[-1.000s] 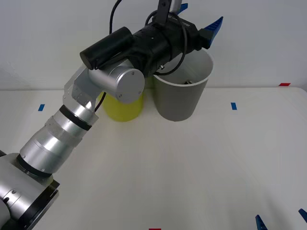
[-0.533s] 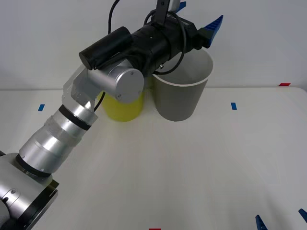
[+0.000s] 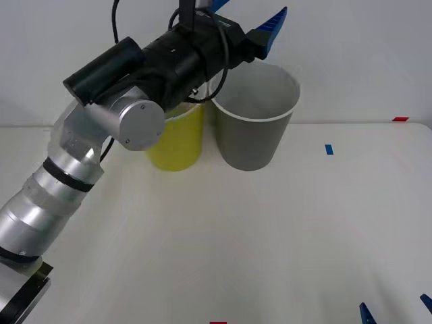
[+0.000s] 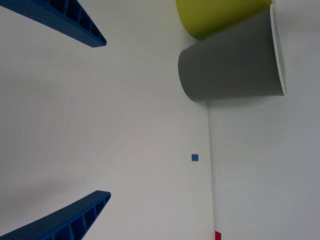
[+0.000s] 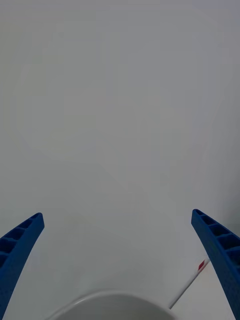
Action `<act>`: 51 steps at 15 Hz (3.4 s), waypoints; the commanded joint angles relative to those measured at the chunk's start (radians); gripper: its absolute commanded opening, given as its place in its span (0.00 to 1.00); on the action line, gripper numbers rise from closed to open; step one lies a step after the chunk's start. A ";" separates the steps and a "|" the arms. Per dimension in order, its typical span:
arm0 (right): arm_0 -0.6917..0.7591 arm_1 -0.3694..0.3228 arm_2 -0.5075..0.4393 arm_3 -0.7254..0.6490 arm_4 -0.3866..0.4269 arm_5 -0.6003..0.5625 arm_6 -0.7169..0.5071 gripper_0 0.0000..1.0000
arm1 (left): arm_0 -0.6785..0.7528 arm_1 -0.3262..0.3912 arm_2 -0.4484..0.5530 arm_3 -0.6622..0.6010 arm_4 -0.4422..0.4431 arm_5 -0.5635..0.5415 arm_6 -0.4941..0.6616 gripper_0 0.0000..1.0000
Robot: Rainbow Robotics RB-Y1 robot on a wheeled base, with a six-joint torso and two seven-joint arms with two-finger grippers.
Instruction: Put cans in the gray bin and PET bottles in the light green bin.
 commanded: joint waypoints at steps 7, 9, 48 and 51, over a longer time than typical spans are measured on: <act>0.000 0.000 0.000 0.000 0.000 0.000 0.000 1.00 | 0.376 0.150 0.228 -0.423 0.034 0.126 -0.020 1.00; 0.000 0.000 0.000 0.000 0.000 0.000 0.000 1.00 | 0.480 0.168 0.283 -0.504 0.031 0.126 -0.026 1.00; 0.000 0.000 0.000 0.000 0.000 0.000 0.000 1.00 | 1.582 0.313 -0.042 -0.265 -0.406 -1.039 -0.020 1.00; 0.000 0.000 0.000 0.000 0.000 0.000 0.000 1.00 | 1.657 0.270 -0.007 -0.265 -0.441 -1.040 -0.020 1.00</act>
